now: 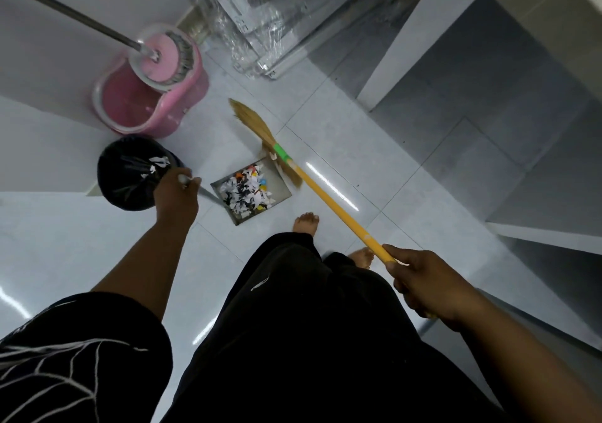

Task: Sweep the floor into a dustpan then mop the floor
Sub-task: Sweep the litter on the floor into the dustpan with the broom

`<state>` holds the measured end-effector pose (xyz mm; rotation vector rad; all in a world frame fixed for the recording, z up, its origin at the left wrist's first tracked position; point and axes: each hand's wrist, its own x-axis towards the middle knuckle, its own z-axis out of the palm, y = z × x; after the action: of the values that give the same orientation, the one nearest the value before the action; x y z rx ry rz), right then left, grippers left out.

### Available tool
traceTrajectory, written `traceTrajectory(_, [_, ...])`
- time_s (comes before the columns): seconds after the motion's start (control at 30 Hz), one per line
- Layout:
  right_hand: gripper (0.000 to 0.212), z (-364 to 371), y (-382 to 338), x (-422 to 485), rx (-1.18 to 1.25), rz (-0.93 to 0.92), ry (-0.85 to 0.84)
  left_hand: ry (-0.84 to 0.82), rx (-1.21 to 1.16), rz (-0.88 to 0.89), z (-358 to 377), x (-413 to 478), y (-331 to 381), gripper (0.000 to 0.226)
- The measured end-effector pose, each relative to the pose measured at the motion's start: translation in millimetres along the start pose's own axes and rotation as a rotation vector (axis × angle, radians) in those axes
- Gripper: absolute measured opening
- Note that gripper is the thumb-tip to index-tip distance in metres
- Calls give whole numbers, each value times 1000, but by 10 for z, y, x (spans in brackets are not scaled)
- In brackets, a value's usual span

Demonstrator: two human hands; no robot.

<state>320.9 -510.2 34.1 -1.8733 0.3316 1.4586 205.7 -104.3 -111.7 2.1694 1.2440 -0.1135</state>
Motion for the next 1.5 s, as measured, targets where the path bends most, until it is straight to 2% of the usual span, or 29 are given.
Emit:
traceTrajectory(0.1, [27, -133, 64, -198, 49, 7, 57, -13, -32, 99, 44, -79, 257, 17])
traceTrajectory(0.17, [26, -250, 162, -331, 117, 38, 101, -33, -30, 225, 92, -141, 466, 11])
traceTrajectory(0.33, [24, -507, 624, -638, 318, 104, 226, -166, 37, 484, 328, -299, 959, 14])
traceTrajectory(0.6, [28, -734, 1686, -1186, 834, 179, 378, -413, 51, 557, 1046, -616, 2100, 17])
traceTrajectory(0.8, [28, -856, 2270, -1366, 1152, 183, 491, -610, 111, 745, 1775, -1130, 3046, 12])
traceTrajectory(1.07, [27, -1198, 2907, -1457, 1610, 159, 571, -754, 189, 978, 2718, -2079, 4165, 10])
traceTrajectory(1.33, [20, -1760, 3396, -1547, 1852, 106, 612, -782, 241, 1074, 3462, -2977, 4867, 16])
traceTrajectory(1.5, [14, -2115, 3591, -1529, 1954, 54, 663, -867, 296, 1132, 3883, -3412, 5123, 23])
